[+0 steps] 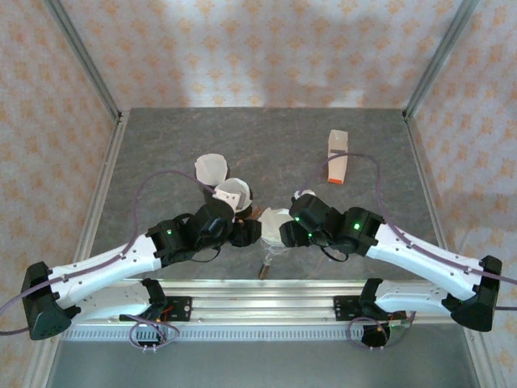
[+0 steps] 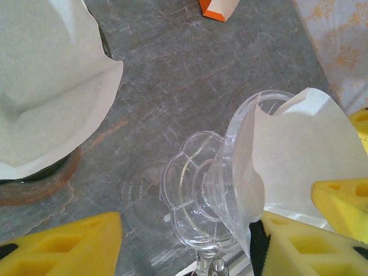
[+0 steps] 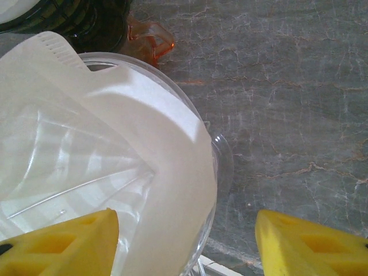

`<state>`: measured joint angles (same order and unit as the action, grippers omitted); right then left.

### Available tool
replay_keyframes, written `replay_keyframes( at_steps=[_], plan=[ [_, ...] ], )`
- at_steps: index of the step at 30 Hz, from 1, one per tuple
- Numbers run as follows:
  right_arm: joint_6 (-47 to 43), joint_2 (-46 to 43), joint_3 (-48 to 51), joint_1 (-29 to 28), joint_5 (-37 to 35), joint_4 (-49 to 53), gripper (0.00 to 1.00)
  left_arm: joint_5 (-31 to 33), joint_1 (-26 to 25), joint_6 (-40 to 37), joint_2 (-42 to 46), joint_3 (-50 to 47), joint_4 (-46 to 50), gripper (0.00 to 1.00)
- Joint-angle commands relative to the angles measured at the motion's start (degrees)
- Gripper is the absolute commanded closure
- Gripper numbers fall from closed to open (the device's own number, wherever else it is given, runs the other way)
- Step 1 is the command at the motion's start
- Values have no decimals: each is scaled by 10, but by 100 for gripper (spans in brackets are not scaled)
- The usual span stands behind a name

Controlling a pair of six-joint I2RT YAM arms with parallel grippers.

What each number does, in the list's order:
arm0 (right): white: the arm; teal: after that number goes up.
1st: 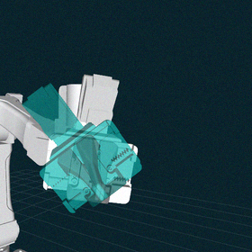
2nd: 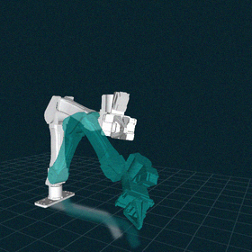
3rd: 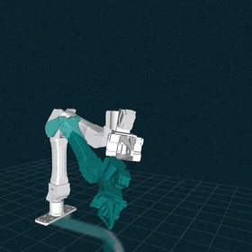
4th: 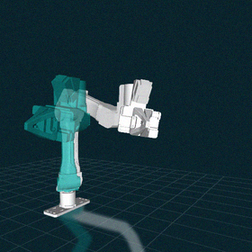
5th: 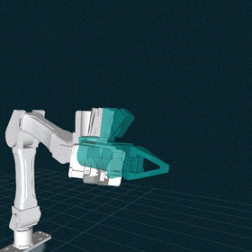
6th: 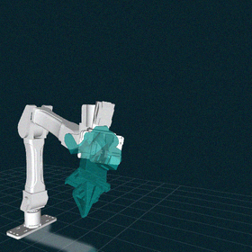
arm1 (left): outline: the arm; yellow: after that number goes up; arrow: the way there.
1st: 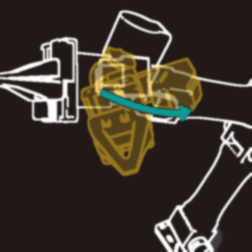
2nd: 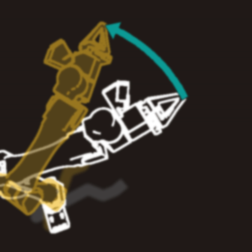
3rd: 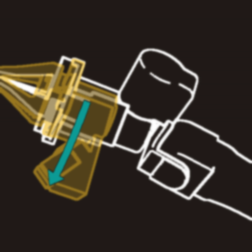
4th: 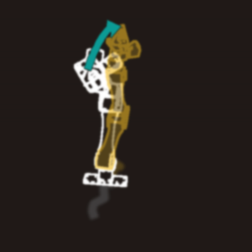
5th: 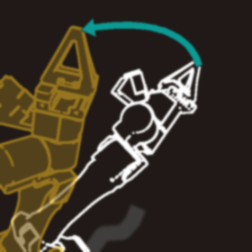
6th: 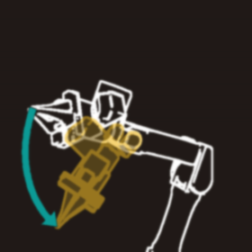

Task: Place the coffee filter in the dripper

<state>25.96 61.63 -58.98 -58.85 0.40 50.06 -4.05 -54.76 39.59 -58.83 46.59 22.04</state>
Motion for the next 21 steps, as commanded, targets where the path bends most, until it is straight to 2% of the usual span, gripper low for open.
replay_keyframes(
  at_steps=[1,4,7,21],
  plan=[
    [11,-12,-12,-3,-28,6,36,12,-2,6,13,-9,-8,39],
    [23,-22,-28,1,-54,2,37,12,-2,7,12,-9,-9,39],
    [27,-25,-44,20,-55,4,44,11,-2,7,12,-11,-10,38],
    [24,10,-56,28,-14,14,93,9,-1,11,13,-21,-21,36]
  ],
)
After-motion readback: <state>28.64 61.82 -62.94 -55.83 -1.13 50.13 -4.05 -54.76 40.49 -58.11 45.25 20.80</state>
